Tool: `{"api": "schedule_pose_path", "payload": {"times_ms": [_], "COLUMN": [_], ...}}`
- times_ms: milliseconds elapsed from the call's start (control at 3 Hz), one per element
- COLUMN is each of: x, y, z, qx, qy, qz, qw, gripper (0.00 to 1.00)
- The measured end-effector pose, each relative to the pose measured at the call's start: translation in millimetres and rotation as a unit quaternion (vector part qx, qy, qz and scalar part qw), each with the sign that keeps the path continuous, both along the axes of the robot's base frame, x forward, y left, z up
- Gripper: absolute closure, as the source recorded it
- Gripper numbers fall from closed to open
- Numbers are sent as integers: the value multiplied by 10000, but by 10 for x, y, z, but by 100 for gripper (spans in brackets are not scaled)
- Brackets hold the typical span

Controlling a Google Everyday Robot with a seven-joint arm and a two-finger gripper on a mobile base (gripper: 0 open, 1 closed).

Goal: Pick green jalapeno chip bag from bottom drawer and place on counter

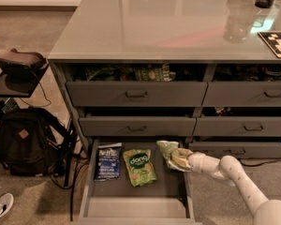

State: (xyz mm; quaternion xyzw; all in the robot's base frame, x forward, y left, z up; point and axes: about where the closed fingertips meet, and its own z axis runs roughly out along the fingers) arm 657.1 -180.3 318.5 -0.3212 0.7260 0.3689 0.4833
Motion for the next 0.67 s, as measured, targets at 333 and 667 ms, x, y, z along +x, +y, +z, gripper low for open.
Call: {"api": "schedule_pose_path", "payload": {"times_ms": [333,667], "x": [0,-188], "y": [2,212], "z": [-1,37], "qx": [0,67], "qy": [0,-38], "qz": [0,352], "qw": [10000,9994], "gripper": [100,100]}}
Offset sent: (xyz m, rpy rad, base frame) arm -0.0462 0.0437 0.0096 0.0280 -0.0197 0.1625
